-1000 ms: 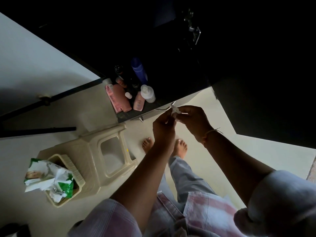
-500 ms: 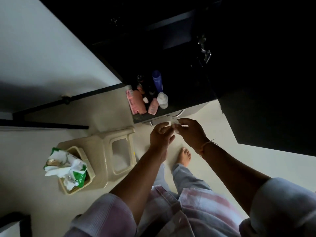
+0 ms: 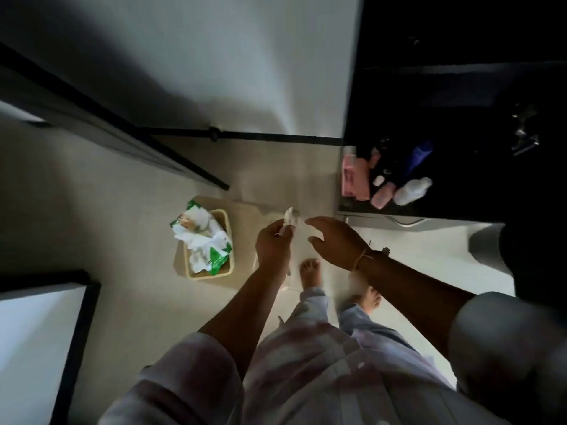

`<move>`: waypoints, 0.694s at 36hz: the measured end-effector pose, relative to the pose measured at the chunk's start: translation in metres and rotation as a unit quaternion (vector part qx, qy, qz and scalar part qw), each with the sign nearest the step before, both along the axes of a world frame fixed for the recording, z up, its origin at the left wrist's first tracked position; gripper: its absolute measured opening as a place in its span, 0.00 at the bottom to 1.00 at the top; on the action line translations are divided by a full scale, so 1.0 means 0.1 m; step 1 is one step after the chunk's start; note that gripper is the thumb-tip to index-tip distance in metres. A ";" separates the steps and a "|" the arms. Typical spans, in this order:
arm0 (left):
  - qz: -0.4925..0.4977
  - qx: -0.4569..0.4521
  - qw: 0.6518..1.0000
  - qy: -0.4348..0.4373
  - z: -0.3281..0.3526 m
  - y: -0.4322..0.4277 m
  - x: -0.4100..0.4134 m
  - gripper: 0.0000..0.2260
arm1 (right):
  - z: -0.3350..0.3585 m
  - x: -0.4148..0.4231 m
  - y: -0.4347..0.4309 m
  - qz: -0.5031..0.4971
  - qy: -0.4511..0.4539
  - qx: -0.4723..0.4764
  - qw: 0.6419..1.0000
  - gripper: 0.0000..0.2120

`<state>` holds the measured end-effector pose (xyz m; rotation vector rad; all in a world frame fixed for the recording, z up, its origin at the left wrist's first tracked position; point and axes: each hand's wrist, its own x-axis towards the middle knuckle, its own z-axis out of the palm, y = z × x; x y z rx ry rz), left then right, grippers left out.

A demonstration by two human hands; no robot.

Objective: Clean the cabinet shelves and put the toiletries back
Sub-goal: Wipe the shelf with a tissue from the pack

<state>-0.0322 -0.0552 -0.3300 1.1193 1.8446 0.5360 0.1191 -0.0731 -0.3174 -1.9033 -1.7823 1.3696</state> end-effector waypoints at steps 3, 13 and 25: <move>0.044 0.019 0.997 0.062 -0.09 0.08 -0.47 0.08 | -0.04 -0.37 0.21 0.127 -0.062 -0.020 0.990 0.26; 0.211 -0.051 0.972 0.091 -0.49 0.22 -1.78 0.06 | 0.02 -1.47 0.69 0.357 -0.147 0.051 0.921 0.30; 0.284 -0.103 0.953 0.015 -0.96 0.45 -2.27 0.11 | 0.00 -1.89 0.90 0.428 -0.180 0.067 0.883 0.29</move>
